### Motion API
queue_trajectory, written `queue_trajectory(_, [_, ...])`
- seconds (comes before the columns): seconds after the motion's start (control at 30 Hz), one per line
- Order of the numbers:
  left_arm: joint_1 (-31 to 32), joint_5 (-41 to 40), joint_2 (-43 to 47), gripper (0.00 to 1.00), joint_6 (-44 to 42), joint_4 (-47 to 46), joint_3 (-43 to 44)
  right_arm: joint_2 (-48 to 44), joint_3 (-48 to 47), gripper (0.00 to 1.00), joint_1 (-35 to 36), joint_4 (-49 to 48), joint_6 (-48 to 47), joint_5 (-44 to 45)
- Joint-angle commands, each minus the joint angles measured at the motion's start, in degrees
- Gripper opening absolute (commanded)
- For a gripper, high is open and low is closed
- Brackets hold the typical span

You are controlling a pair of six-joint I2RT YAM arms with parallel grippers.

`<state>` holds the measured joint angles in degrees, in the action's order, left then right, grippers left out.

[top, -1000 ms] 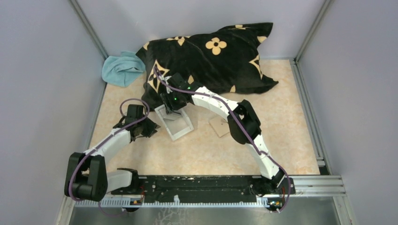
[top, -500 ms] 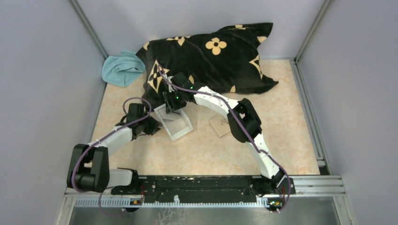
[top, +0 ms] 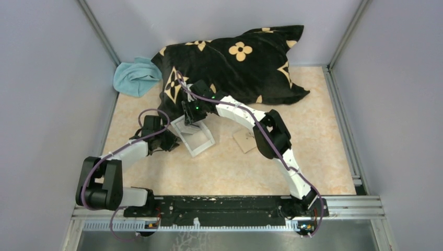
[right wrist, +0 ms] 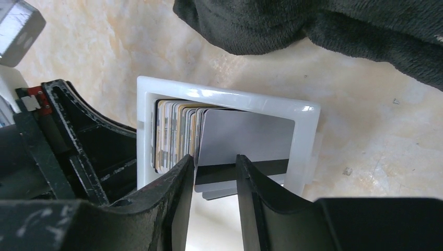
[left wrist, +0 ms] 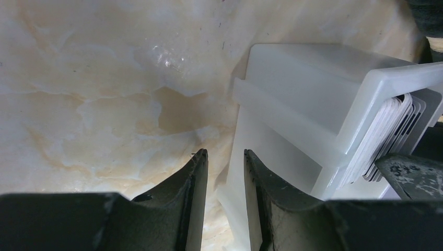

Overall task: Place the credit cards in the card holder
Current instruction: Pick up the credit card from the storage box.

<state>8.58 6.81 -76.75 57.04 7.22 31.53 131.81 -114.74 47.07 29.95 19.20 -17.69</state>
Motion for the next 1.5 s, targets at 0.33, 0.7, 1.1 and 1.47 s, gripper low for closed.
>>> queue_trajectory(0.33, [-0.54, 1.76, -1.29, 0.38, -1.17, -2.71, 0.2, -0.42, -6.44, 0.27, 1.56, 1.26, 0.33, -0.66])
queue_trajectory(0.7, [-0.58, 1.49, -0.8, 0.39, -1.7, -1.6, 1.16, -0.86, -11.26, 0.16, 3.48, 7.27, -5.83, 10.79])
queue_trajectory(1.1, [-0.58, -2.52, 3.2, 0.42, -4.51, 4.53, 4.7, -3.44, -9.39, 0.0, 4.35, 9.44, -11.28, 22.68])
queue_trajectory(1.47, [-0.49, -7.34, 10.84, 0.47, -8.09, 10.81, 6.43, -9.51, -2.76, 0.0, 4.39, 4.8, -13.86, 28.08])
